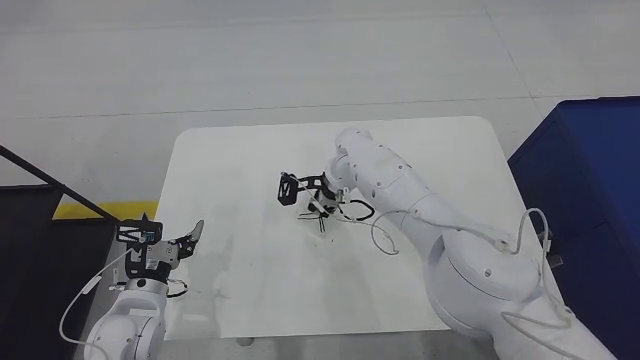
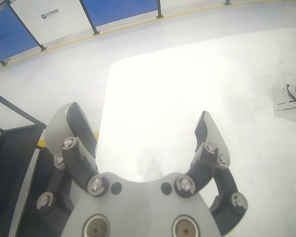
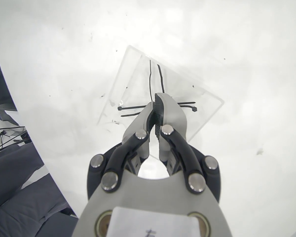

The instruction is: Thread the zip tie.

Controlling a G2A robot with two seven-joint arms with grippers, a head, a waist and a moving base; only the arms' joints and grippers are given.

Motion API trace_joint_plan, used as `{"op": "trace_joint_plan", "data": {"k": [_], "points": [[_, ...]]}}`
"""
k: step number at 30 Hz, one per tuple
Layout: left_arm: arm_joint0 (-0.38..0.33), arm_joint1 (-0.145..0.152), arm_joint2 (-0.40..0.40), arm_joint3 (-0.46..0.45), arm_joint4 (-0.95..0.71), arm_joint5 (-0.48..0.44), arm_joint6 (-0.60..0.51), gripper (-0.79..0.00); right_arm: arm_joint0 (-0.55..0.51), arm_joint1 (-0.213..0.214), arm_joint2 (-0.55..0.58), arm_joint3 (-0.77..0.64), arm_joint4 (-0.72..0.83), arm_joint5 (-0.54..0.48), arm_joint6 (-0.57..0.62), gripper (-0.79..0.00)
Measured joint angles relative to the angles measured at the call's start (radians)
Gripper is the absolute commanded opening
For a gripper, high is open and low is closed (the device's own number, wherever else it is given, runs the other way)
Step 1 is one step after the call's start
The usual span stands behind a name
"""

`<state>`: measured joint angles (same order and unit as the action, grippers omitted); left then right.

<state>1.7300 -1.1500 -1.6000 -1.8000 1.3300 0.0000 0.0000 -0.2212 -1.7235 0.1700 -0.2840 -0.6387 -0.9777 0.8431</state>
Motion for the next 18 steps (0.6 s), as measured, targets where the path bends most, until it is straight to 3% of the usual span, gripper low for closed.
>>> {"op": "trace_joint_plan", "data": {"k": [18], "points": [[0.000, 0.000, 0.000, 0.000, 0.000, 0.000, 0.000, 0.000, -0.019, -0.045, 0.000, 0.003, -0.014, 0.072, 0.072, -0.640]]}}
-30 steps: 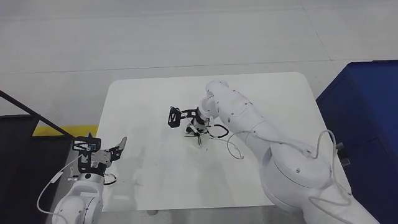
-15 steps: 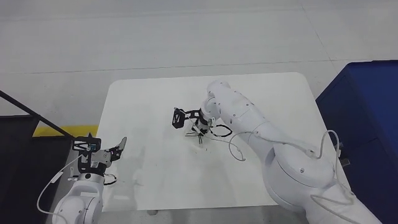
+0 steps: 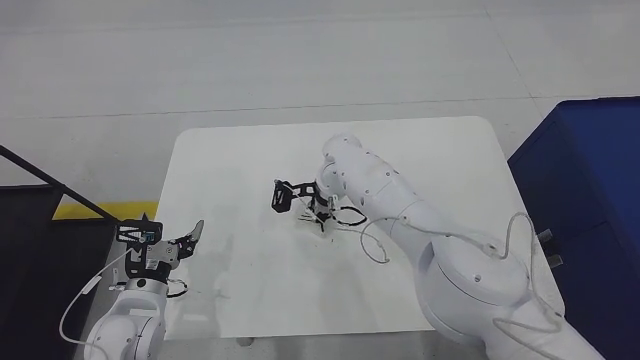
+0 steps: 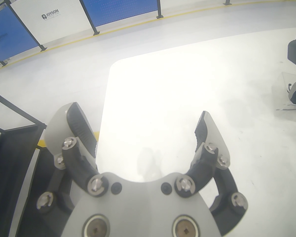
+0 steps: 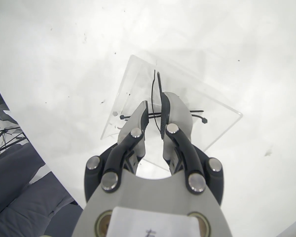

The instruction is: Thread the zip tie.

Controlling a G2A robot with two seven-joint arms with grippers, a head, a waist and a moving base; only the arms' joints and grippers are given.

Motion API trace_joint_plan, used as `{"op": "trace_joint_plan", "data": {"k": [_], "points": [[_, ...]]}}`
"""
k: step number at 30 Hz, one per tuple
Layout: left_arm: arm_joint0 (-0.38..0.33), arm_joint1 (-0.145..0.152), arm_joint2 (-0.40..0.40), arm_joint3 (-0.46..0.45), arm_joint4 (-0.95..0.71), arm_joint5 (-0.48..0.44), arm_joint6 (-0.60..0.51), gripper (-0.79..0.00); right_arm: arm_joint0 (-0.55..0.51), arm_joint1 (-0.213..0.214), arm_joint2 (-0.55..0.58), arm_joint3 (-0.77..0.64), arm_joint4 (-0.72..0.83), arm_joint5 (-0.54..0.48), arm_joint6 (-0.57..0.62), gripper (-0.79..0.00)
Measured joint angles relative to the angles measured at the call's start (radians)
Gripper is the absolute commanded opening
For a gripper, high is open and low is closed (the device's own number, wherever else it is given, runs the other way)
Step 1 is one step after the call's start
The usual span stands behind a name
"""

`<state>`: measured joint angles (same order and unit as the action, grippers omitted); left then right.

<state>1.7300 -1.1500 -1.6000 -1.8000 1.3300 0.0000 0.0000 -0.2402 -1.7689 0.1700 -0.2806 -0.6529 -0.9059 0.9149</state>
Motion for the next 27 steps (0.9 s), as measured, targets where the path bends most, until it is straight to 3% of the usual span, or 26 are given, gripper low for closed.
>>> {"op": "trace_joint_plan", "data": {"k": [5, 9, 17, 27], "points": [[0.000, 0.000, 0.000, 0.000, 0.000, 0.000, 0.000, 0.000, -0.004, -0.016, 0.000, 0.009, -0.004, 0.016, 0.016, -0.671], [0.000, 0.000, 0.000, 0.000, 0.000, 0.000, 0.000, 0.000, -0.007, -0.028, 0.000, 0.019, -0.008, 0.028, 0.028, -0.785], [0.000, 0.000, 0.000, 0.000, 0.000, 0.000, 0.000, 0.000, 0.005, -0.043, 0.000, 0.053, 0.007, 0.017, 0.017, -0.785], [0.000, 0.000, 0.000, 0.000, 0.000, 0.000, 0.000, 0.000, 0.035, -0.040, 0.000, 0.139, -0.009, -0.093, -0.093, -0.785]]}}
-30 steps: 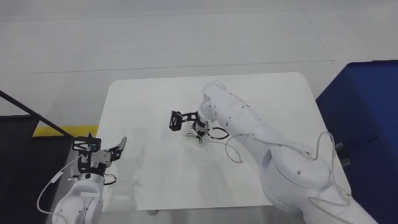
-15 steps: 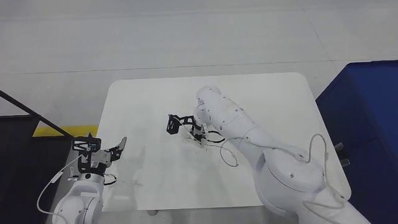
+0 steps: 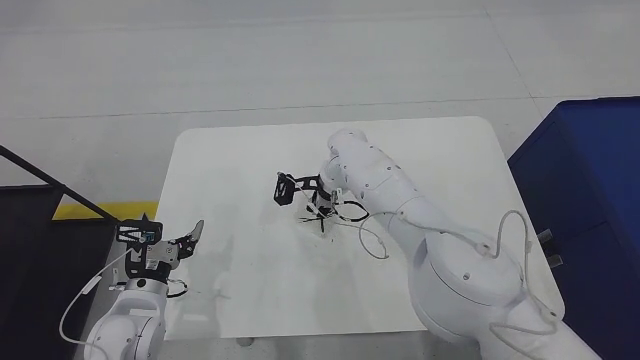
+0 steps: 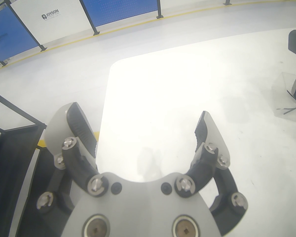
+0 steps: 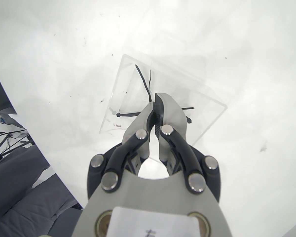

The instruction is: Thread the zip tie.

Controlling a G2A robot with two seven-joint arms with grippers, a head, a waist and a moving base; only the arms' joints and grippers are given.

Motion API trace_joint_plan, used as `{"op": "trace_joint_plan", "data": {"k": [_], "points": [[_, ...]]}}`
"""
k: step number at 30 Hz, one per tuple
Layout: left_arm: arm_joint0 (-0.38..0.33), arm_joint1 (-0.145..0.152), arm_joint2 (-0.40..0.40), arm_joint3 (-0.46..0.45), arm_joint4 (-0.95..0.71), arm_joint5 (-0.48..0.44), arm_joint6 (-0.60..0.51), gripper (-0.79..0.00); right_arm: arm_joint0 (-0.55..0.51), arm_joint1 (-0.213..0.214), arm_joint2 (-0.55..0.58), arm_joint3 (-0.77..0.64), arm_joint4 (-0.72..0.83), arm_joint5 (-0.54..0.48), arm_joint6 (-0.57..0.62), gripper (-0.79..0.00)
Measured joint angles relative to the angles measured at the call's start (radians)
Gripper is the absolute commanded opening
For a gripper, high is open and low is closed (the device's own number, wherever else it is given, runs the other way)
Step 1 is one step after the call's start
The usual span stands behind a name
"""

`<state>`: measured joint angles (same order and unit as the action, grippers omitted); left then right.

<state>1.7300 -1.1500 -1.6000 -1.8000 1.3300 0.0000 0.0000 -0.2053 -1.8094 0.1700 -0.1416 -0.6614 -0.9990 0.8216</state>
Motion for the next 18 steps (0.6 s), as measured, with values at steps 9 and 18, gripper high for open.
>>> {"op": "trace_joint_plan", "data": {"k": [9, 18], "points": [[0.000, 0.000, 0.000, 0.000, 0.000, 0.000, 0.000, 0.000, -0.010, -0.025, 0.000, 0.010, -0.076, -0.013, -0.013, -0.643], [0.000, 0.000, 0.000, 0.000, 0.000, 0.000, 0.000, 0.000, -0.016, -0.057, 0.000, 0.042, -0.108, -0.013, -0.013, -0.674]]}}
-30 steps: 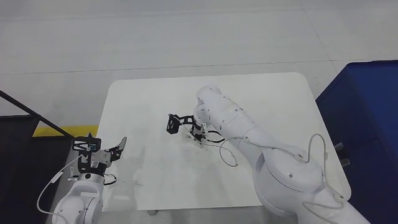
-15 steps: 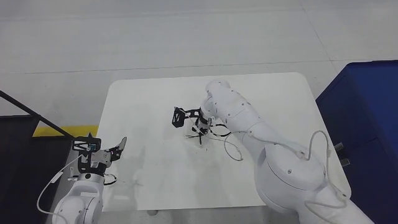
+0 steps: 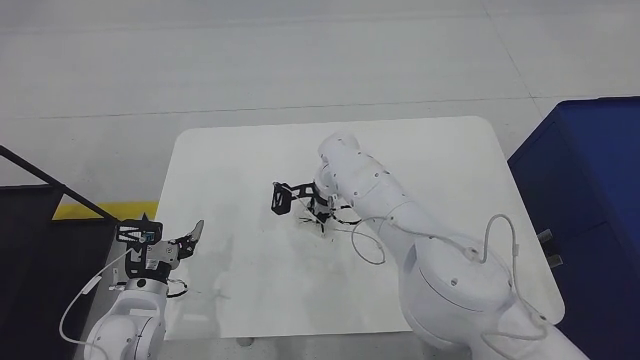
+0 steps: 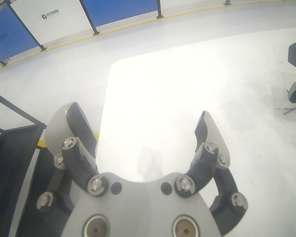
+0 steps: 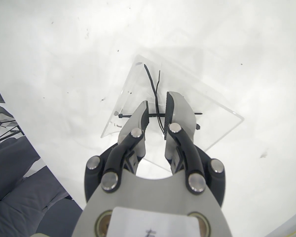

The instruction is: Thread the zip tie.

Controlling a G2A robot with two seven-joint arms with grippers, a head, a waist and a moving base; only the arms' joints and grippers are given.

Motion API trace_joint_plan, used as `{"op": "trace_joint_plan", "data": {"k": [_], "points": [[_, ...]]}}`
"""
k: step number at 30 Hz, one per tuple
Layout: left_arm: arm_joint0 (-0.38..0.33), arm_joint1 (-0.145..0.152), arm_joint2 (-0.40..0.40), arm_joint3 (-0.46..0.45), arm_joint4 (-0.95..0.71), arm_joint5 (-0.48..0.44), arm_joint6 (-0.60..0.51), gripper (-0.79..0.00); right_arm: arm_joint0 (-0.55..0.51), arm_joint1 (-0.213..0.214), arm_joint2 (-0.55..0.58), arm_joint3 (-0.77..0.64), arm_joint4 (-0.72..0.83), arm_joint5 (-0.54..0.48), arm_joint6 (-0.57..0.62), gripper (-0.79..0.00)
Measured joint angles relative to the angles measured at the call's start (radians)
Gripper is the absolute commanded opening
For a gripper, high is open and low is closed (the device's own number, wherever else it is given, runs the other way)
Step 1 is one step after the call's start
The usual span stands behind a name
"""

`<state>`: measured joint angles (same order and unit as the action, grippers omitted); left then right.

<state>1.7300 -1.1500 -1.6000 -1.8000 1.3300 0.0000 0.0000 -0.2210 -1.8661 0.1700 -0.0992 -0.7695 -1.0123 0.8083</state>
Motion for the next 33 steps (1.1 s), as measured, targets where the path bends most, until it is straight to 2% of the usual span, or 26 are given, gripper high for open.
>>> {"op": "trace_joint_plan", "data": {"k": [5, 6, 12, 18, 24, 33], "points": [[0.000, 0.000, 0.000, 0.000, 0.000, 0.000, 0.000, 0.000, -0.006, -0.019, 0.000, 0.030, -0.020, 0.000, 0.000, -0.727], [0.000, 0.000, 0.000, 0.000, 0.000, 0.000, 0.000, 0.000, -0.007, -0.023, 0.000, 0.037, -0.024, 0.000, 0.000, -0.785], [0.000, 0.000, 0.000, 0.000, 0.000, 0.000, 0.000, 0.000, -0.002, -0.048, 0.001, 0.080, -0.025, 0.000, 0.000, -0.785], [0.000, 0.000, 0.000, 0.000, 0.000, 0.000, 0.000, 0.000, 0.015, -0.055, 0.016, 0.092, 0.012, 0.000, 0.000, -0.785], [0.000, 0.000, 0.000, 0.000, 0.000, 0.000, 0.000, 0.000, 0.022, -0.045, 0.027, 0.069, 0.049, 0.000, 0.000, -0.785], [0.000, 0.000, 0.000, 0.000, 0.000, 0.000, 0.000, 0.000, 0.039, 0.003, 0.022, 0.026, 0.128, 0.000, 0.000, -0.785]]}}
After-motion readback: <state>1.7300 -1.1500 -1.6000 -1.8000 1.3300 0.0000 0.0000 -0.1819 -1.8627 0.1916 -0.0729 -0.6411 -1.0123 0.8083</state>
